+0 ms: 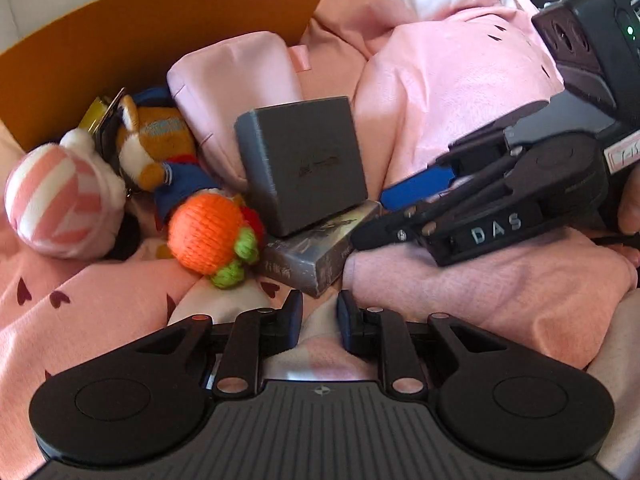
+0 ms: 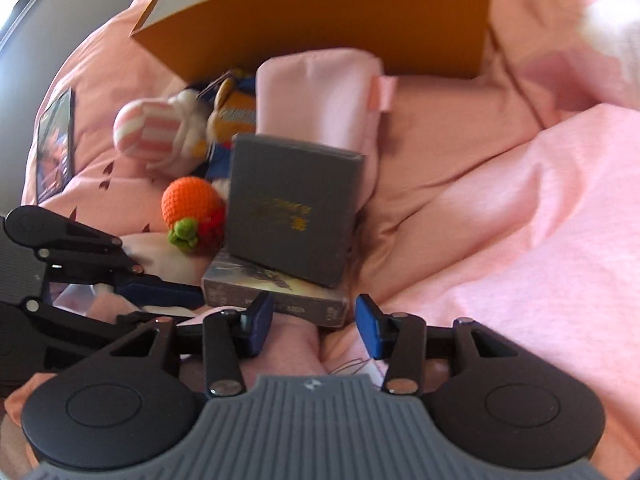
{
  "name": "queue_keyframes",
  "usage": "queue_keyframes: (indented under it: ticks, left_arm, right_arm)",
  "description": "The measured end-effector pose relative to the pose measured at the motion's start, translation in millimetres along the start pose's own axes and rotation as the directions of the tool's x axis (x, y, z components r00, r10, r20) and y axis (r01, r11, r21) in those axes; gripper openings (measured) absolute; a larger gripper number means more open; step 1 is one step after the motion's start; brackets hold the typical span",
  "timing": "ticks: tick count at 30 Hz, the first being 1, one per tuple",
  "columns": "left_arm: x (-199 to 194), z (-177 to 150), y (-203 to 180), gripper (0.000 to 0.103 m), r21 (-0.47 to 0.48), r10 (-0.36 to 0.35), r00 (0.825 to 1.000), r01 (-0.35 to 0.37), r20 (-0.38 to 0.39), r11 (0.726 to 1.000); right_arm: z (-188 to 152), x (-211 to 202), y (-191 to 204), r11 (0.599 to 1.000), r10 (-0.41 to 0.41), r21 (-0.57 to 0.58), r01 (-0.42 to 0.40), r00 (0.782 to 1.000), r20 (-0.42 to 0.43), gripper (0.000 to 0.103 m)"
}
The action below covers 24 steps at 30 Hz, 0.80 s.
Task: Organize objects
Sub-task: 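Grasp the photo card pack with the left gripper while the right gripper grasps the grey box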
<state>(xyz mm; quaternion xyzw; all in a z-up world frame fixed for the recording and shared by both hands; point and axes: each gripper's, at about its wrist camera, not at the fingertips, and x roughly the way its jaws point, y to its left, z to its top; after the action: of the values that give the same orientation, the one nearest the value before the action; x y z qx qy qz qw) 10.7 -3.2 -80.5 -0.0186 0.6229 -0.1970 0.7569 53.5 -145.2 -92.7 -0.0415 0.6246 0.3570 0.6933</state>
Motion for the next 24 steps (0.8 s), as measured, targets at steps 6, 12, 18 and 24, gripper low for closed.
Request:
queue_keyframes:
  ticks: [6, 12, 18, 24]
  left_arm:
    - [3.0, 2.5, 0.8, 0.025, 0.026, 0.028, 1.000, -0.029, 0.011, 0.999]
    - [9.6, 8.7, 2.9, 0.028, 0.007, 0.018, 0.999, -0.018, 0.046, 1.000]
    - [1.8, 17.2, 2.3, 0.026, 0.004, 0.024, 0.991, -0.025, 0.131, 1.000]
    - [3.7, 32.8, 6.6, 0.012, -0.023, 0.017, 0.981, -0.013, 0.195, 1.000]
  right_arm:
    - [6.7, 20.4, 1.0, 0.999, 0.029, -0.022, -0.032, 0.994, -0.110, 0.056]
    - [9.7, 13.1, 3.3, 0.997, -0.016, -0.072, 0.008, 0.995, -0.101, 0.054]
    - [12.6, 4.6, 8.3, 0.987, -0.044, -0.159, 0.030, 0.996, -0.082, 0.052]
    - [20.0, 0.7, 21.4, 0.957, -0.055, -0.286, 0.040, 0.998, -0.043, 0.051]
